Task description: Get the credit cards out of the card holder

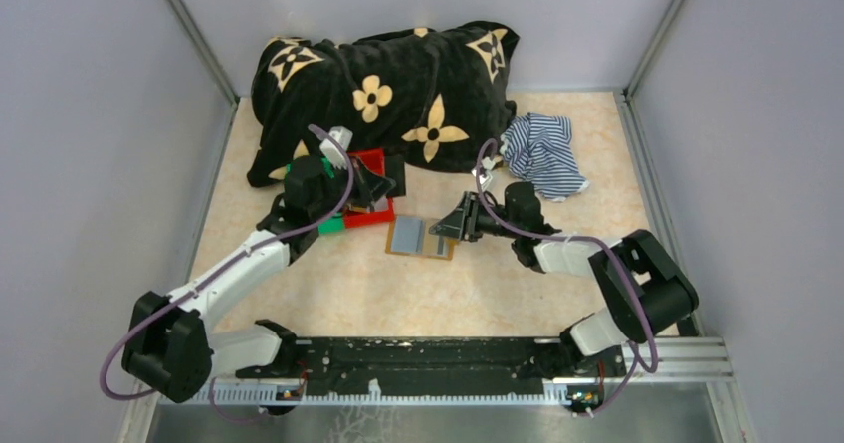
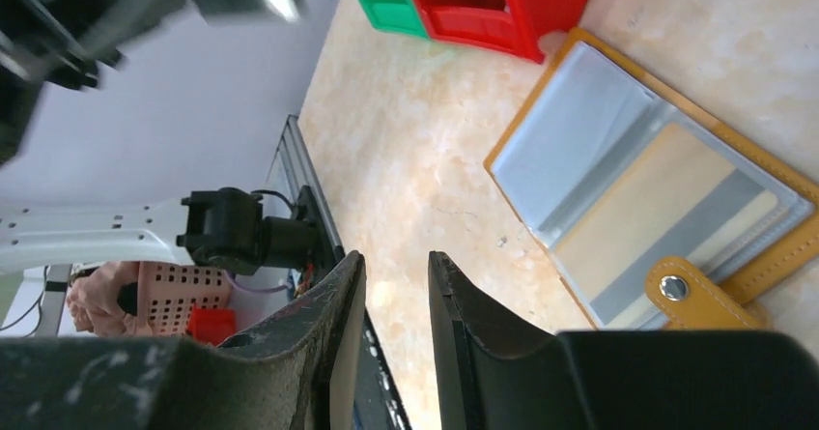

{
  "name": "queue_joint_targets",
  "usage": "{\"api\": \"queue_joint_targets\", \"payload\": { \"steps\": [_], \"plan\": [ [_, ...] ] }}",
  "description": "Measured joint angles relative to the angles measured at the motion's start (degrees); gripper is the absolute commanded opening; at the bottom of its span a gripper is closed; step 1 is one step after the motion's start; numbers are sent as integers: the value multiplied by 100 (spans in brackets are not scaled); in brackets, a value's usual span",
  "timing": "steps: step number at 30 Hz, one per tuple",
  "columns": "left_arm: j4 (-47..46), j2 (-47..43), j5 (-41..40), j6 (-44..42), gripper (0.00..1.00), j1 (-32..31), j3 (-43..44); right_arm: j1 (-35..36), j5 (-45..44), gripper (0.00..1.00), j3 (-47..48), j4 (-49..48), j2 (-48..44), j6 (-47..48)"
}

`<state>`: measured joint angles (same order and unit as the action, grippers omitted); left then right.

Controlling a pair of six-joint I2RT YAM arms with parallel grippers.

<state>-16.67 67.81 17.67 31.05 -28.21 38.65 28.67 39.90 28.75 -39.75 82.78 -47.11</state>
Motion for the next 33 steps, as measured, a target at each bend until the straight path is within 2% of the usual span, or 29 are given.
{"api": "queue_joint_targets", "payload": {
  "steps": [4,9,12,18,22,29,33],
  "plan": [
    [774,0,-387,-251,0,468,625,-7,2,31,-28,-92,308,-2],
    [1394,63,-529,-415,0,1384,686,-7,39,31,-68,-284,636,-24],
    [1683,192,-765,-505,0,1729,693,-7,92,31,-72,-439,804,-42],
    [2216,492,-1226,-636,0,2048,782,-35,297,31,-4,-664,1390,-28],
    [2682,682,-1419,-750,0,2199,1196,-68,483,31,63,-1172,1974,-315],
    [2953,752,-1644,-940,0,2350,1510,-127,846,31,59,-2839,2911,-1287],
    [3025,1025,-1705,-1014,0,2350,1510,-153,955,31,48,-3587,3117,-1720]
  ]
}}
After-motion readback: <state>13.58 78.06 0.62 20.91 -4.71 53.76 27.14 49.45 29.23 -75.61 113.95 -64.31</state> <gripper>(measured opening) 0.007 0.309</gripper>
